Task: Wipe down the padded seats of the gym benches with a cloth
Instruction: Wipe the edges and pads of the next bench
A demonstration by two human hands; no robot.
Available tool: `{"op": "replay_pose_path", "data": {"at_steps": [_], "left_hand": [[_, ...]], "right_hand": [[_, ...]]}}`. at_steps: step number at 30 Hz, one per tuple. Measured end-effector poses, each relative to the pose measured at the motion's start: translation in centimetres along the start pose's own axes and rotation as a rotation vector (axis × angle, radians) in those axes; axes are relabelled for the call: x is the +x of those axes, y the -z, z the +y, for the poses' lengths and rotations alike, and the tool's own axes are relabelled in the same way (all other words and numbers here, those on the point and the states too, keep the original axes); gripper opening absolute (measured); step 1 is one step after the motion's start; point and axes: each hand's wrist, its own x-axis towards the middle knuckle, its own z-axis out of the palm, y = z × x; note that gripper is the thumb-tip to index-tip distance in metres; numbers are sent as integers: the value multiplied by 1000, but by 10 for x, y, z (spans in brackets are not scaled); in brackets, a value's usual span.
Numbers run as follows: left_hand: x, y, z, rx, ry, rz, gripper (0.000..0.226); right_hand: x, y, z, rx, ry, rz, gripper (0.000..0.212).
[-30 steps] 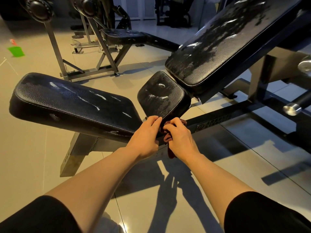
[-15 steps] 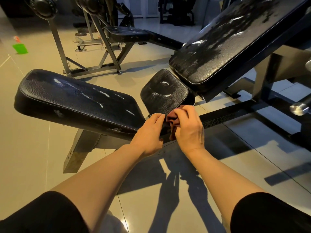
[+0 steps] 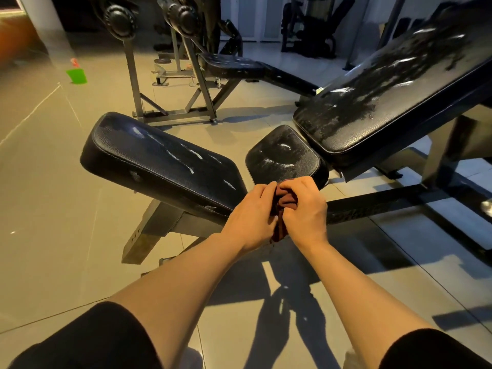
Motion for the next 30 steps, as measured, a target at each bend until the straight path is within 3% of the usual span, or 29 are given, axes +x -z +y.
{"op": "replay_pose_path", "data": {"at_steps": [5,18,21,26,30], "left_hand": [[-22,26,-3,-26,88,189,54],[-120,104,-25,14,389,597,41],[-133,111,-31,71,479,640,27],[-138,121,-47,142,629,786,17],[-129,125,-59,104,763,924,17]], "right_hand": [[6,-5,-40,198,24,-81,47],[-19,-30,-142,489,237,-700,71],[-27,-48,-149,443,313,-667,67],[-16,-79,-153,393,318,-493,40],[2,-93,-154,309,343,-391,49]]}}
